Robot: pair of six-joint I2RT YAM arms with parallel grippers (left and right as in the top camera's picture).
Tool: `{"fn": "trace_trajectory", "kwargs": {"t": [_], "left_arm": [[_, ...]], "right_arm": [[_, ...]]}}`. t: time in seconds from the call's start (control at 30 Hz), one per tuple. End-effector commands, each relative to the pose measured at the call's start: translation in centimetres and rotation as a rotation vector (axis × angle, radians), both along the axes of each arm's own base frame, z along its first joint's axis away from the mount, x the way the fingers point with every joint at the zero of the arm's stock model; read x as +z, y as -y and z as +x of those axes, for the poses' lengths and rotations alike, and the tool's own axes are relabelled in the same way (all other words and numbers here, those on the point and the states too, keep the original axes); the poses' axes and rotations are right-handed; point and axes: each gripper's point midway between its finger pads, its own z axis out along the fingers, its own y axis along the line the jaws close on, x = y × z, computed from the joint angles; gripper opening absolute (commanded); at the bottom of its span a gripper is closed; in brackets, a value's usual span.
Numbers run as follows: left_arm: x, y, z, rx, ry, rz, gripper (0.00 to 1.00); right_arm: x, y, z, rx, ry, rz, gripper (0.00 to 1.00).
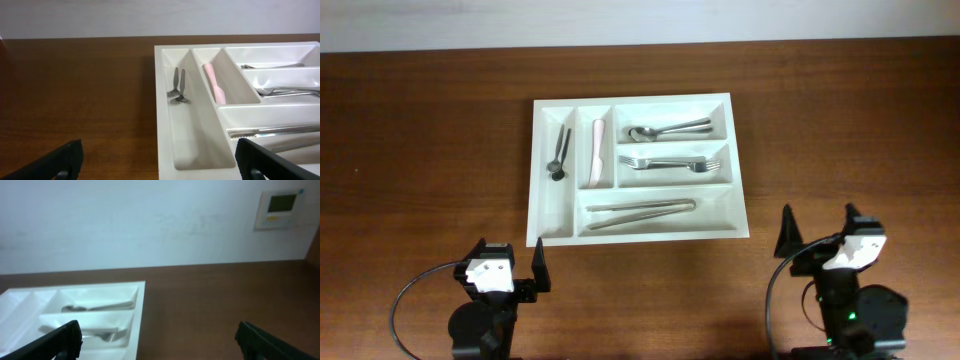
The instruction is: Pack container
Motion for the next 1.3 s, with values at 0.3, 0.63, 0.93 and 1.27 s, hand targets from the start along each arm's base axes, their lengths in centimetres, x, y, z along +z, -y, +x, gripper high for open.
{"fn": "trace_trajectory", "kwargs": {"t": [0.3, 0.63, 0.93, 1.27], "left_arm": [[-0.1, 0.1, 0.0, -0.013, 0.003, 0.011, 0.99], [-0.1, 0.1, 0.0, -0.013, 0.003, 0.011, 0.99], [-0.1, 0.1, 0.0, -0.013, 0.003, 0.011, 0.99], [-0.1, 0.1, 0.0, -0.013, 0.003, 0.011, 0.99]], "right_arm": [[-5.0, -0.9, -0.2, 0.05, -0.02, -0.003, 0.99], [-8.9, -1.0, -0.3, 0.054, -0.126, -0.003, 0.99], [-8.9, -0.9, -0.3, 0.05, -0.127, -0.003, 0.99], [-8.9, -0.9, -0.3, 0.053, -0.126, -0.002, 0.99]]}}
